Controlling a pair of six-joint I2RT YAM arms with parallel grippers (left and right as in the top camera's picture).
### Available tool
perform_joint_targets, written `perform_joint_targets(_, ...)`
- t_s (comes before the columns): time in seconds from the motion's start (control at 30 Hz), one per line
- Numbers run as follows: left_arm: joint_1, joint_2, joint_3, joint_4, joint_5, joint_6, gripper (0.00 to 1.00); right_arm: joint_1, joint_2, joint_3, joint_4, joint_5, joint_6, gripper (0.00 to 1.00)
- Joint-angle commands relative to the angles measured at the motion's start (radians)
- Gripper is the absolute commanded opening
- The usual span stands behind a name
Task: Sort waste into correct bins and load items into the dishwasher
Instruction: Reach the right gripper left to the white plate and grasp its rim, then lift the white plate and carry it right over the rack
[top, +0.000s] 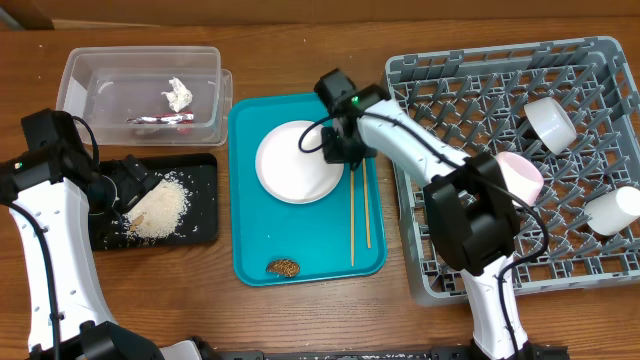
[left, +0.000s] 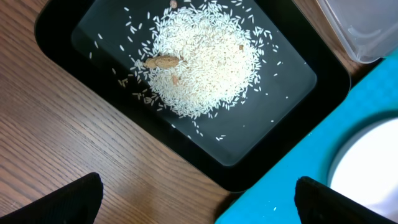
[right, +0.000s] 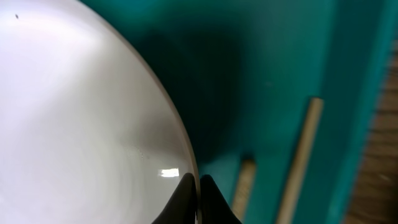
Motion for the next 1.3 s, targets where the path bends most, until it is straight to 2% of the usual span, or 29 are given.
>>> perform_joint_targets(0.0, -0.002, 0.007, -0.007, 0.004, 0.004, -0.017, 1.00, -0.047, -0.107, 0.111, -0.048, 0.053, -0.081, 0.04)
perform_joint_targets(0.27, -0.002, 0.007, -0.007, 0.012, 0.003, -0.017, 1.00, -0.136, -0.242, 0.305, -0.137, 0.290, -0.134, 0.04)
perform_joint_targets(0.37, -0.002, 0.008, -0.007, 0.019, 0.003, -0.017, 1.00, -0.163, -0.290, 0.309, -0.120, 0.478, -0.167, 0.04)
perform_joint_targets(0.5, -0.002, 0.008, -0.007, 0.027, 0.004, -0.017, 1.00, -0.195, -0.316, 0.309, -0.122, 0.889, -0.174, 0.04)
perform_joint_targets(0.57, -0.002, 0.008, -0.007, 0.029, 0.004, -0.017, 1.00, -0.210, -0.316, 0.304, -0.128, 1.098, -0.142, 0.04)
perform_joint_targets(0.63, -0.002, 0.008, -0.007, 0.029, 0.004, -0.017, 1.00, -0.232, -0.316, 0.292, -0.129, 1.215, -0.079, 0.04)
perform_joint_targets(0.83, -0.002, 0.008, -0.007, 0.028, 0.003, -0.017, 1.00, -0.284, -0.316, 0.241, -0.167, 1.131, -0.020, 0.04)
perform_joint_targets(1.07, -0.002, 0.008, -0.007, 0.029, 0.003, -0.017, 1.00, -0.289, -0.315, 0.074, -0.206, 1.130, 0.115, 0.04)
perform_joint_targets(1.27, -0.002, 0.007, -0.007, 0.029, 0.004, -0.017, 1.00, -0.263, -0.315, -0.051, -0.192, 1.070, 0.158, 0.04)
